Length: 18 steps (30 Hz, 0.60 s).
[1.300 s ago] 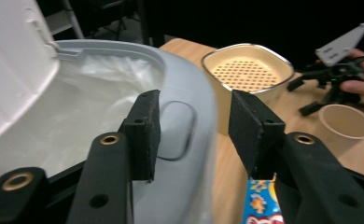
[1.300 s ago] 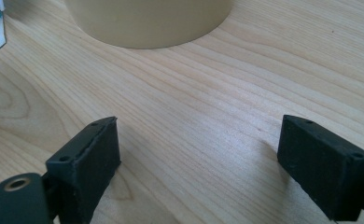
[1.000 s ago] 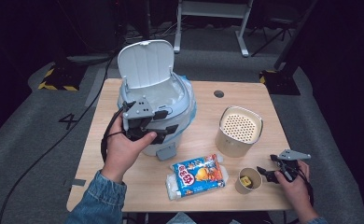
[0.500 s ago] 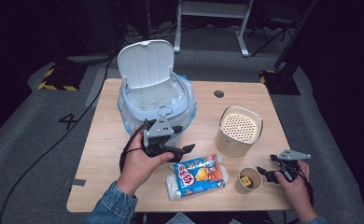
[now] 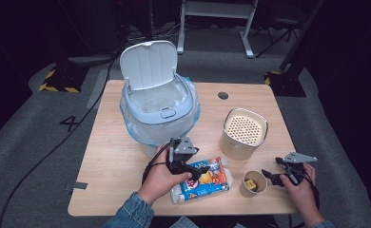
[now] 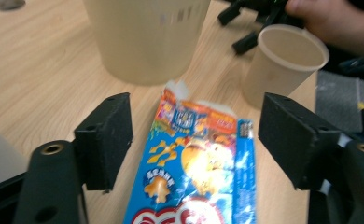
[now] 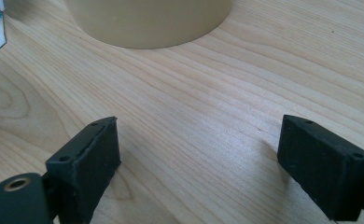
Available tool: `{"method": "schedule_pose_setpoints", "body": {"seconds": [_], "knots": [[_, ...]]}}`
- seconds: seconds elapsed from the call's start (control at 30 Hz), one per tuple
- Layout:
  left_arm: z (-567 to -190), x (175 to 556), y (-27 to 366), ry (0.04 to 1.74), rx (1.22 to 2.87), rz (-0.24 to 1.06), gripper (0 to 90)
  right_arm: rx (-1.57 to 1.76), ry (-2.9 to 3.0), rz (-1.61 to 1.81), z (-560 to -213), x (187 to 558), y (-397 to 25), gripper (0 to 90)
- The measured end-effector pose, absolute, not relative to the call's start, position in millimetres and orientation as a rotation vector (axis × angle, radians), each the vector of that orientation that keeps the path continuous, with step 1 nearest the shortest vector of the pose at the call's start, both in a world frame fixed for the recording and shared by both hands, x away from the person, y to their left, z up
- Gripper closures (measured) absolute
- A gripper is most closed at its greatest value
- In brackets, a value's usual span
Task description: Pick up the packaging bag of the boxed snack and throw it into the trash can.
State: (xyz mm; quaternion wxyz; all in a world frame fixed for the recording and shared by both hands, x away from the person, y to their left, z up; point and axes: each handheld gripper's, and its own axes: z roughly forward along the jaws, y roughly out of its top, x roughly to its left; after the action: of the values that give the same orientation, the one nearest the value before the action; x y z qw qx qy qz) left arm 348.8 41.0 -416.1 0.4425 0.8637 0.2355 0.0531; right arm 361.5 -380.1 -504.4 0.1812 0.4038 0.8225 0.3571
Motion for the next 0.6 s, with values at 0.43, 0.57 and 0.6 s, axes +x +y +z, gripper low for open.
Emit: {"method": "schedule_pose_setpoints", "body": {"seconds": [0.43,0.57,0.6], "knots": [[-462,380,27,0.699,2.31,0.034,38.5,1.14,2.322,1.009,-504,361,-380,13.1],[-472,386,23,0.709,2.368,-0.015,43.0,1.14,2.322,1.009,-504,361,-380,13.1],[-474,387,22,0.712,2.372,-0.035,44.2,1.141,2.322,1.01,-504,361,-380,13.1]]}}
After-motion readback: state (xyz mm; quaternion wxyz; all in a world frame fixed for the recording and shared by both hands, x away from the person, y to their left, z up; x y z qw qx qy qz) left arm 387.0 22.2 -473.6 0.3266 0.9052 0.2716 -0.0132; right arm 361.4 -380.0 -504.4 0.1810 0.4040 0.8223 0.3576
